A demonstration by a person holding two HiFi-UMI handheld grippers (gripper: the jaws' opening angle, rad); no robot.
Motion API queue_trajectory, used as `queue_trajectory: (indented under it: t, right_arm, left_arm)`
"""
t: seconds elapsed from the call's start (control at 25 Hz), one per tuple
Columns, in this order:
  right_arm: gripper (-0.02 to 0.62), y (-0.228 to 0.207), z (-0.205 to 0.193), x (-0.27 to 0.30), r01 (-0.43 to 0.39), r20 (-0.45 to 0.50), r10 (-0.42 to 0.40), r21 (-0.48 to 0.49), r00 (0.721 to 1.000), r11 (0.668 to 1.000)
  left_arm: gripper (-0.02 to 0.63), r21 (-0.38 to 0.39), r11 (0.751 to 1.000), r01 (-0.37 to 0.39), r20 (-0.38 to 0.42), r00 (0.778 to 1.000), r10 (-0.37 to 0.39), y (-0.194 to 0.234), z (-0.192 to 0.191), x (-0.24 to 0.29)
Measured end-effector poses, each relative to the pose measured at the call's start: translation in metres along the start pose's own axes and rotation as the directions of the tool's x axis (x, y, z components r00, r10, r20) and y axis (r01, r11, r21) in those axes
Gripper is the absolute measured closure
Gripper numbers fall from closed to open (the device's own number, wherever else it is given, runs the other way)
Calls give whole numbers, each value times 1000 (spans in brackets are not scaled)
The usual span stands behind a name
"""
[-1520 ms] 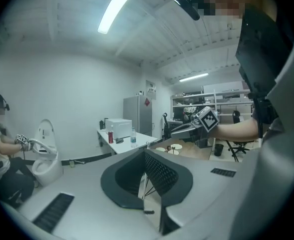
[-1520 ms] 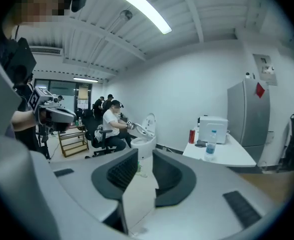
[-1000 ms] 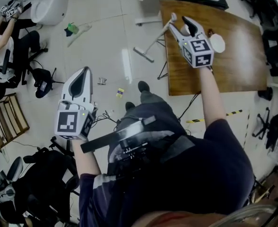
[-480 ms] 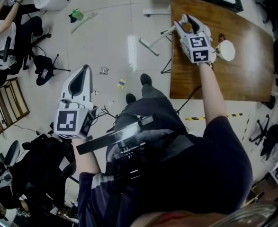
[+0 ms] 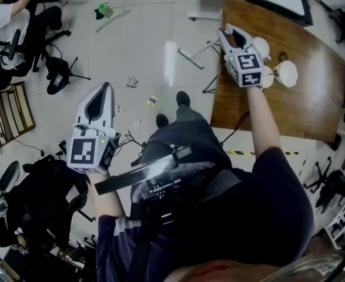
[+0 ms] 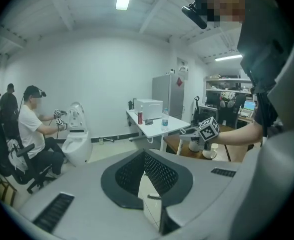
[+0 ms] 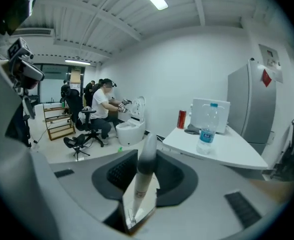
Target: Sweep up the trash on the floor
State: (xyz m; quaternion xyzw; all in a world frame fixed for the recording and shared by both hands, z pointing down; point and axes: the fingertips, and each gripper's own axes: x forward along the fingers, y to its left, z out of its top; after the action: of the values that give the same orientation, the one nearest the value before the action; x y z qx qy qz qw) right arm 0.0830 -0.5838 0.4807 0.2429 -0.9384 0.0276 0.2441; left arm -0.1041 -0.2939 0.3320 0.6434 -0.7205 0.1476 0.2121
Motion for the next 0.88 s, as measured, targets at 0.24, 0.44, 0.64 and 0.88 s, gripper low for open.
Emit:
queue_trajectory:
  t: [0.24,0.44,0.64,0.88]
  right_arm:
    - [477,43,9,2,-110,2,110,-66,994,992]
    - [477,82,36,5,-193,13,197,-142,980,971]
    - [479,123,76,2,-247,57,257,-146,965,958]
    - [479,222,141,-31,-313,145,345,-204,927,928]
  left_arm:
    - [604,-21,997,-72,-3,997,72,8,-7,-19]
    - [604,-1,990,-138,-24,990,138,27,-30,-40]
    - [604,-90,990,-108,31,993,111,40,-48,-61]
    - [604,-108,986,128,122,986,-114,41,-62,-72]
